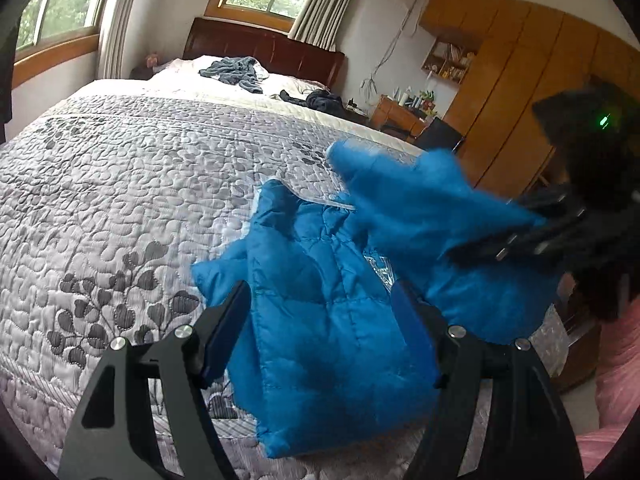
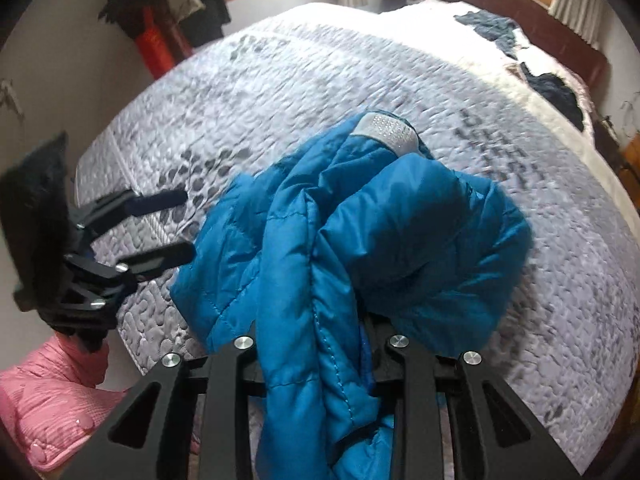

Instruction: Fold large clothes

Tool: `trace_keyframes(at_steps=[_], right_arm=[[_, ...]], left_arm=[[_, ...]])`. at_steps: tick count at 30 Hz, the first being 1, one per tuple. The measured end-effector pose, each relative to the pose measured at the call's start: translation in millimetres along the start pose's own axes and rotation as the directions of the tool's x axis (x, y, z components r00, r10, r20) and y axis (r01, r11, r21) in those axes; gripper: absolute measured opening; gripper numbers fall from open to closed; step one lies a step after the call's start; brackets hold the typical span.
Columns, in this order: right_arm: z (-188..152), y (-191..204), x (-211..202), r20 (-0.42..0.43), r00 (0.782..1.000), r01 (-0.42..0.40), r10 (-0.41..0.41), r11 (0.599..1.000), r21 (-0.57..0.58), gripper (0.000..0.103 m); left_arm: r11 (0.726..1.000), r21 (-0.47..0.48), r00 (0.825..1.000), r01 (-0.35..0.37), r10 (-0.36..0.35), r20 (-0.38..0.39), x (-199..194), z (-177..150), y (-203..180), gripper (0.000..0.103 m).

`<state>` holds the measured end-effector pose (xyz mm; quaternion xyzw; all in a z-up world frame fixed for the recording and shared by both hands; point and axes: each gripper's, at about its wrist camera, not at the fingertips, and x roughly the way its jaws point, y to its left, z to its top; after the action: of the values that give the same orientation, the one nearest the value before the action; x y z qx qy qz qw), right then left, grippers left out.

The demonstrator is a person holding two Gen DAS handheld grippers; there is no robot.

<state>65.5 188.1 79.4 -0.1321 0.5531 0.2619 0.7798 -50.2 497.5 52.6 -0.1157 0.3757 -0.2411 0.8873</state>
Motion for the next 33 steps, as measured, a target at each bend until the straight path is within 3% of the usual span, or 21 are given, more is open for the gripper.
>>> trace_keyframes(at_steps=[6,14,16,19,25,29,31,33], right_arm=[[5.6,13.4,42.3,-0.054,0.998,-0.042,0.041,0.999,-0.024,0.035],[2.5,16.1,57.6,-0.042,0.996,-0.079,0.078,0.997,-0.021,0.047],[1.8,18.4,52.1,-0.029,0.994,-0.109,0.108,0.994,-0.025,0.062],[-3.0,24.4,29.2,0.011,0.992,-0.125,0.125,0.991,-0.038,0.072],[-20.4,6.9,-39.0,0.138,0.964,-0.229,0.226,0.973,0.005,0.074],[-35.4,-40.6,-62.6,0.219,0.969,-0.147,0.118,0.982,0.120,0.074],[-44.6,-68.9,-52.8,0.205,0.978,-0.070,0.028,0.977,0.200,0.074],[-52.4,-86.8,-36.9,0.174,0.985,-0.055,0.011,0.967,0.250,0.075]], left_arm=[[0.999,-0.026,1.000,0.028,-0.028,-0.001,-5.2,1.4,11.3,0.071],[0.992,-0.097,0.996,0.076,-0.080,-0.032,13.4,12.5,23.0,0.071],[0.987,-0.127,0.992,0.102,-0.110,-0.055,22.0,16.9,24.8,0.071],[0.980,-0.146,0.986,0.137,-0.149,-0.072,31.9,21.5,24.8,0.071],[0.965,-0.177,0.974,0.193,-0.210,-0.081,45.9,26.3,26.3,0.071],[0.953,-0.208,0.966,0.220,-0.243,-0.091,57.1,24.9,31.5,0.072],[0.943,-0.236,0.959,0.236,-0.265,-0.102,65.3,23.2,36.4,0.072],[0.930,-0.264,0.950,0.256,-0.292,-0.107,70.4,21.4,40.3,0.072]])
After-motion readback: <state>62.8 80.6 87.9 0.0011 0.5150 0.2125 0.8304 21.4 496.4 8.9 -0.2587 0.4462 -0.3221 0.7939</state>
